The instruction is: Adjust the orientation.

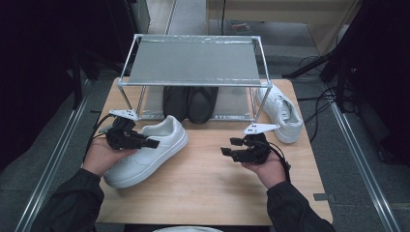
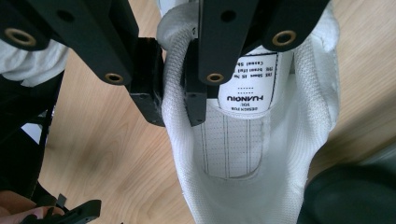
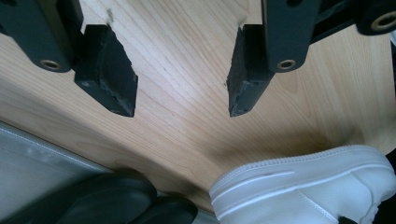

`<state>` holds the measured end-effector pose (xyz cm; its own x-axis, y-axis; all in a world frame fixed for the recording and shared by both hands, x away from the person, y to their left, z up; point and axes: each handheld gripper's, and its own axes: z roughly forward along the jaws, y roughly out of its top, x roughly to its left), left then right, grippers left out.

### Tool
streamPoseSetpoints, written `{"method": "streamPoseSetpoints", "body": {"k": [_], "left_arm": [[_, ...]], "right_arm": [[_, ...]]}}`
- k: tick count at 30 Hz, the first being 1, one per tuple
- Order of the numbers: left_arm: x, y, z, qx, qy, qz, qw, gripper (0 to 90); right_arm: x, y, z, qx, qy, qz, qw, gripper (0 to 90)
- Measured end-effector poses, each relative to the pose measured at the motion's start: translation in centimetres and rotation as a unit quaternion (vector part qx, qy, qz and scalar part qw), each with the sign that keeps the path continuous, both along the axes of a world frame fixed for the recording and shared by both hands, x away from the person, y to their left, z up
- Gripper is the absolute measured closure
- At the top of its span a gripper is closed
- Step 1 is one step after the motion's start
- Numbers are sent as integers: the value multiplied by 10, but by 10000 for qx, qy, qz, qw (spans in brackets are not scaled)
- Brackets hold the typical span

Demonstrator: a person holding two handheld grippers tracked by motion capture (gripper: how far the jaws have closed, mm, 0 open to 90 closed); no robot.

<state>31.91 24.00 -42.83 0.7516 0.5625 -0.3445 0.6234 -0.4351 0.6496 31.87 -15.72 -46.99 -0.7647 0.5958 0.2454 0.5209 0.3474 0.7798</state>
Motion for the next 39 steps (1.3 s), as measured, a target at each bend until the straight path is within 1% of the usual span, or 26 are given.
{"method": "streamPoseSetpoints", "body": {"k": [3,5,7,10,11,12,13,20,21,22,24,28,30,33,35,39], "left_arm": [[4,-13,-1,58,-25,-112,9999,809],[7,-21,-2,62,-39,-214,9997,808],[10,-29,-3,59,-29,-256,9996,808],[14,-44,-4,129,-70,-389,9991,808],[15,-47,-5,127,-77,-430,9990,808],[17,-55,-6,119,-89,-478,9987,808],[17,-55,-6,119,-89,-478,9987,808],[25,-85,-12,52,-60,-705,9975,809],[25,-89,-13,83,-38,-730,9973,809],[25,-94,-14,168,-95,-756,9969,809],[25,-100,-15,238,-120,-804,9964,809],[27,-110,-19,217,-107,-822,9963,809],[28,-115,-23,210,-71,-856,9961,808],[28,-125,-32,263,-32,-943,9952,807],[29,-129,-36,275,10,-962,9950,806],[30,-133,-41,275,29,-962,9950,798]], "right_arm": [[-3,-3,-1,-18,-5,-53,10000,441],[-5,-5,-1,-21,-2,-90,10000,441],[-7,-8,0,-12,-6,-144,9999,440],[-11,-13,-1,-19,0,-224,9997,439],[-12,-16,-1,-8,2,-263,9997,440],[-14,-19,-1,-8,-18,-301,9995,439],[-14,-19,-1,-8,-18,-301,9995,439],[-22,-28,-2,-17,7,-490,9988,438],[-22,-28,-2,-17,7,-490,9988,438],[-23,-29,-2,-13,13,-514,9987,438],[-25,-31,-2,-19,14,-543,9985,437],[-26,-32,-3,-25,22,-583,9983,437],[-26,-32,-3,-24,30,-586,9983,437],[-26,-31,-3,-33,32,-568,9984,436],[-25,-30,-4,-36,36,-548,9985,436],[-26,-29,-4,-39,46,-517,9986,436]]}}
